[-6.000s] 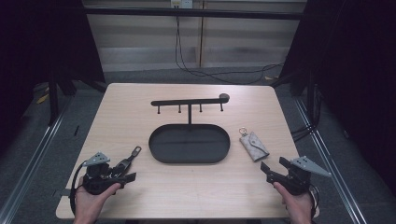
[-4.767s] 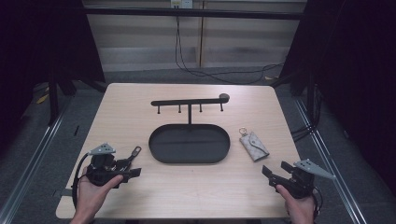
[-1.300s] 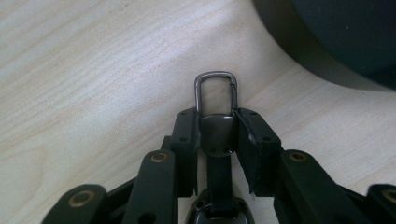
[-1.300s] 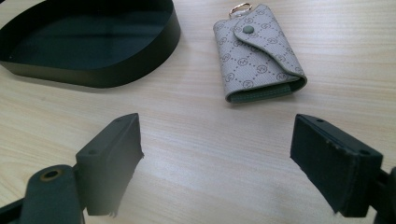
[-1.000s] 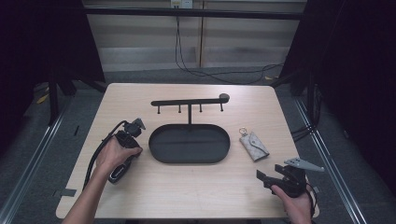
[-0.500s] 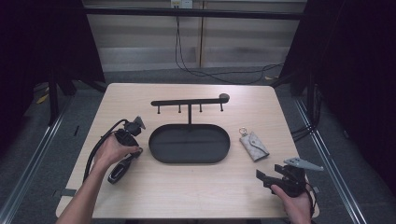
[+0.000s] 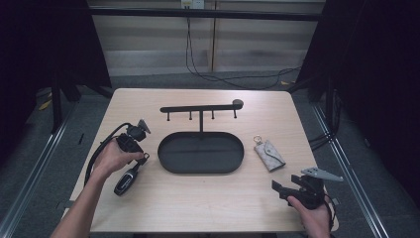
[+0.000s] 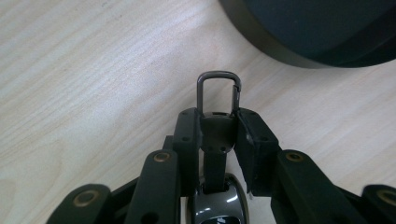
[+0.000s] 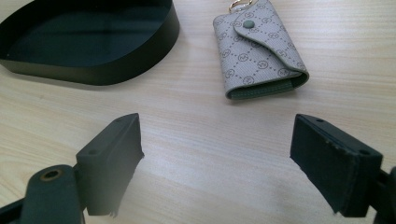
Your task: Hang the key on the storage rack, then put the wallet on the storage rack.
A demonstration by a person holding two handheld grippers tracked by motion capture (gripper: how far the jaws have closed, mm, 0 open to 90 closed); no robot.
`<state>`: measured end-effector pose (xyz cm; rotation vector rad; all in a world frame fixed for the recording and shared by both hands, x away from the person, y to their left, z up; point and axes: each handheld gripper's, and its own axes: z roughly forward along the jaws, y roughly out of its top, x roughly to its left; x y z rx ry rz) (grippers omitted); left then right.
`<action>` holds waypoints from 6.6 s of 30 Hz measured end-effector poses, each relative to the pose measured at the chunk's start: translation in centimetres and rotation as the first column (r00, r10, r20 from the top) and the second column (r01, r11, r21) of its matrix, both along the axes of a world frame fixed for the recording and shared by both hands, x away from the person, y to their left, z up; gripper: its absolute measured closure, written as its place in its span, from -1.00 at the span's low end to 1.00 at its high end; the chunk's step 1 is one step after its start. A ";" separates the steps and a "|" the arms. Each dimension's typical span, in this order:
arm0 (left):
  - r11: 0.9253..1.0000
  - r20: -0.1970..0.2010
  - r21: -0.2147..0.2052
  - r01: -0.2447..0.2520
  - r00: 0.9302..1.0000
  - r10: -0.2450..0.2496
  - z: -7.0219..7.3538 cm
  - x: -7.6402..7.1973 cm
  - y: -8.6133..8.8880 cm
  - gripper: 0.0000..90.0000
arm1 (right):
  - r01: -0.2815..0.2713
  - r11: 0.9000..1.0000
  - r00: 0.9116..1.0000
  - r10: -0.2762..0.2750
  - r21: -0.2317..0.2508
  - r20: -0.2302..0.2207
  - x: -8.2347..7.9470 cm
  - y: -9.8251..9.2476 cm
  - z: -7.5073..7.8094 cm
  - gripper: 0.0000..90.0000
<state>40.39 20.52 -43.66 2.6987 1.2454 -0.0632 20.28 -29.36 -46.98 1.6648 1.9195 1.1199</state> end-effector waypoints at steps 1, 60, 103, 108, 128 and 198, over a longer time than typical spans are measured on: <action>1.000 0.005 -0.002 0.003 1.000 -0.003 0.2 0.0 0.1 0.57 | -0.001 1.000 1.000 0.001 0.000 -0.001 0.0 0.0 0.0 -0.64; 1.000 0.120 0.018 0.022 0.993 -0.024 11.2 -1.9 1.7 0.57 | 0.009 1.000 1.000 -0.009 0.013 -0.008 -0.1 -0.1 0.0 -0.62; 0.995 0.054 0.070 0.075 0.995 -0.079 14.4 0.1 -4.5 0.57 | -0.003 1.000 1.000 0.003 0.009 -0.005 0.0 -0.1 0.0 -0.63; 0.995 0.052 0.059 0.075 0.996 -0.078 14.7 0.4 -5.8 0.57 | -0.005 1.000 1.000 0.005 0.009 -0.005 0.0 -0.1 0.0 -0.63; 0.993 0.039 0.073 0.091 0.995 -0.094 13.3 2.6 -9.3 0.57 | -0.024 1.000 1.000 0.024 0.013 0.000 -0.1 0.0 0.1 -0.63; 0.970 0.215 -0.244 -0.022 0.974 0.076 10.5 -0.4 -2.6 -0.58 | -0.044 0.999 0.999 0.044 0.016 -0.010 0.2 0.3 0.0 -0.63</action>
